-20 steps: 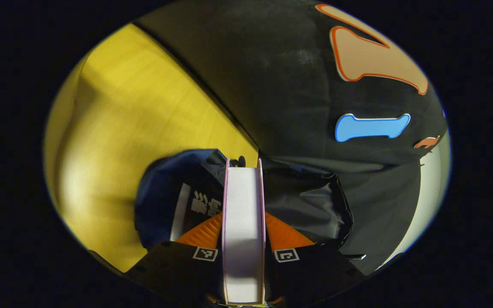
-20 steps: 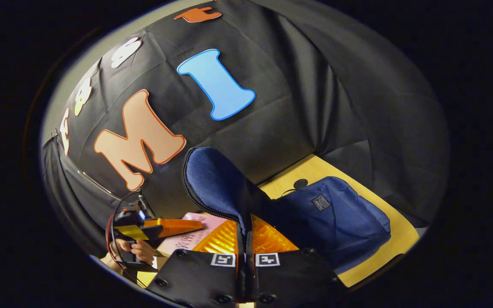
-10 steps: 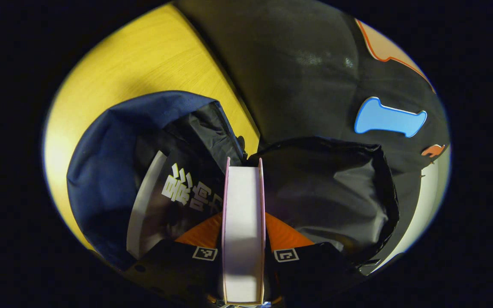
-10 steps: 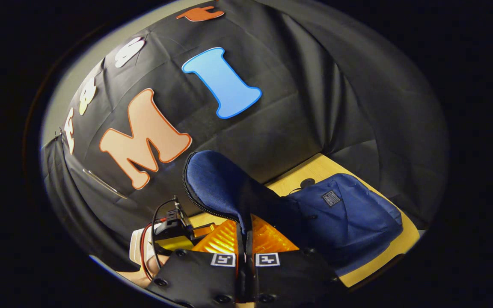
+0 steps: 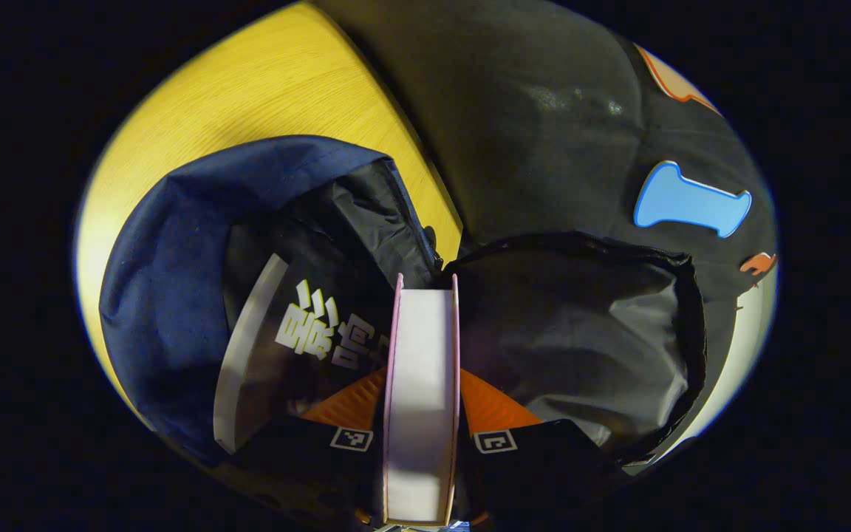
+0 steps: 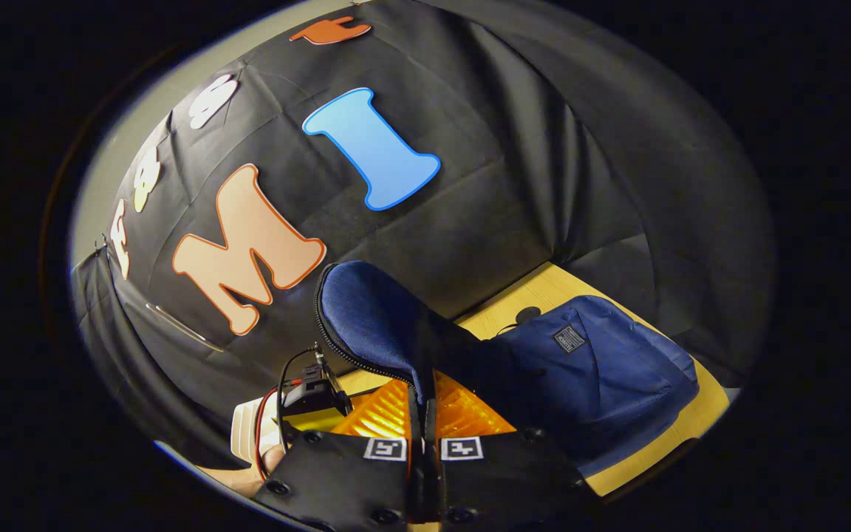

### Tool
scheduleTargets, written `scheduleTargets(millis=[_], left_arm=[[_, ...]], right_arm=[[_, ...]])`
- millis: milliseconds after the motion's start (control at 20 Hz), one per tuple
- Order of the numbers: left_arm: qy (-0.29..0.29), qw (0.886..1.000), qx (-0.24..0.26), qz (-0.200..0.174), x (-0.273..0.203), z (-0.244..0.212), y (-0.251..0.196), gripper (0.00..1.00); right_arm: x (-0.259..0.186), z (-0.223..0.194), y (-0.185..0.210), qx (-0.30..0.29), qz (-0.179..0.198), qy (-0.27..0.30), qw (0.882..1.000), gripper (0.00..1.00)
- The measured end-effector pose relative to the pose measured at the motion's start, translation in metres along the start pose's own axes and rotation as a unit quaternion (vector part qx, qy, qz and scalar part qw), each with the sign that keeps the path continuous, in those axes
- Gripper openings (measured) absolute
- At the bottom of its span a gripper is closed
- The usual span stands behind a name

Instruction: Open the schoolbag, grab two books from the bookshelf and put them into the schoolbag.

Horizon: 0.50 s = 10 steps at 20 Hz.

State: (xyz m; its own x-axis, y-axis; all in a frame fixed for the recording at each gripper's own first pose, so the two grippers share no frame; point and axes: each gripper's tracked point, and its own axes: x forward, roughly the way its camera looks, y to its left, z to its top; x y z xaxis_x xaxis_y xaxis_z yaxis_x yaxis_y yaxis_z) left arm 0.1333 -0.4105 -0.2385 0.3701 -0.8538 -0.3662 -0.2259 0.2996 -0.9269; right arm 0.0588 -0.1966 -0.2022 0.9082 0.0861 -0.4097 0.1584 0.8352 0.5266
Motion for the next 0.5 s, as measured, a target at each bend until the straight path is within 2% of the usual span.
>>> scheduleTargets(millis=[50,200,250,300,350,500], left_arm=[[0.001,1.000,0.017,0.009,-0.001,0.001,0.000,0.38],[0.001,0.994,0.085,0.065,-0.002,0.002,0.014,0.37],[0.001,0.990,0.113,0.085,-0.008,0.004,0.019,0.57],[-0.005,0.982,0.152,0.113,-0.012,0.009,0.026,0.54],[-0.012,0.970,0.197,0.140,-0.020,0.017,0.030,0.73],[-0.064,0.923,0.321,0.201,-0.038,0.047,0.031,0.80]], right_arm=[[-0.002,-0.001,0.000,-0.003,0.000,0.001,1.000,0.05],[-0.004,0.001,-0.003,-0.007,-0.006,0.000,1.000,0.05],[-0.008,0.002,-0.005,-0.006,-0.007,0.001,1.000,0.05],[-0.011,0.001,-0.006,-0.005,-0.007,0.005,1.000,0.03],[-0.008,-0.002,-0.005,-0.004,-0.008,0.006,1.000,0.04],[-0.005,-0.008,-0.010,-0.018,-0.015,0.015,1.000,0.03]])
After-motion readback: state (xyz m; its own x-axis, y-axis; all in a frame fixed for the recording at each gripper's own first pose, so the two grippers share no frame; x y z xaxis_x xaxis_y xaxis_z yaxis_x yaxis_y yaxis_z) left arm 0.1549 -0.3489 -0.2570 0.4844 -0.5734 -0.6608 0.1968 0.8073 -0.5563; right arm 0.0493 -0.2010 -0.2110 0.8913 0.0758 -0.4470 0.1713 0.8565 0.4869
